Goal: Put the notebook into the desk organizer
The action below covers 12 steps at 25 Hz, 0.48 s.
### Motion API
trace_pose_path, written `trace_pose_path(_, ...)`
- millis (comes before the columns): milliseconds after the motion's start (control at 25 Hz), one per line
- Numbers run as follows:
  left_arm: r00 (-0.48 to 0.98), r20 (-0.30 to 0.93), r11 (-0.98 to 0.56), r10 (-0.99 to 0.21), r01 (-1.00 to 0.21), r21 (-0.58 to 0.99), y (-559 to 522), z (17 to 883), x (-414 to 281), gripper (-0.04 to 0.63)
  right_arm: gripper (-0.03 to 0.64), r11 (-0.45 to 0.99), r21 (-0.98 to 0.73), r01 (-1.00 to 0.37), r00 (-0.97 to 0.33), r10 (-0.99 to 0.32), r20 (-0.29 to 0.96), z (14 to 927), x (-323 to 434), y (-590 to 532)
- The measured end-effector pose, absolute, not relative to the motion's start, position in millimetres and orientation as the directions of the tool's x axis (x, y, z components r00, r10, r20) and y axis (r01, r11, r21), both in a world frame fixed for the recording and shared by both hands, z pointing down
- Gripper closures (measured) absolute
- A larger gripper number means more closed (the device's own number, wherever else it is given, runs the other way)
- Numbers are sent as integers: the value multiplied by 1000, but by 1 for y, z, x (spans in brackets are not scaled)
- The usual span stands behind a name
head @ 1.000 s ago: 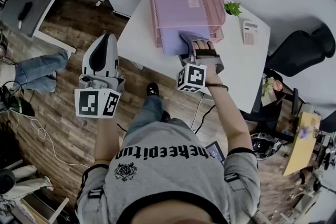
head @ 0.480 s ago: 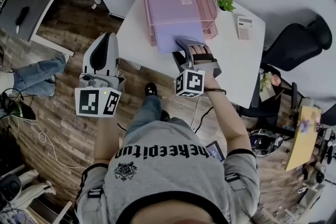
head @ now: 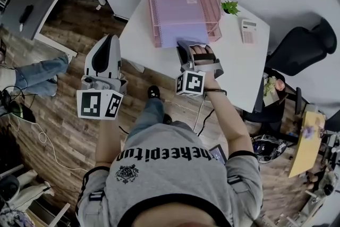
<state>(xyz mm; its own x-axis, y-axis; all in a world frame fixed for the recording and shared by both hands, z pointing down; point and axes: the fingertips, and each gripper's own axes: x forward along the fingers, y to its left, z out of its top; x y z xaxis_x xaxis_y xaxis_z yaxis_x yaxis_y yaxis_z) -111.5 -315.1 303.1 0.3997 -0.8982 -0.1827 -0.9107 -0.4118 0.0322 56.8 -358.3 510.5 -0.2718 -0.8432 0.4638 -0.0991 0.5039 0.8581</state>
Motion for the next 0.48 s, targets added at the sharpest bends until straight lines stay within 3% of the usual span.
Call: trace_pose_path(480,373,-178,-383,-910,-924,20,-318,301,-120,591,572,480,871,-108,-218,-866,450,510,60,-403)
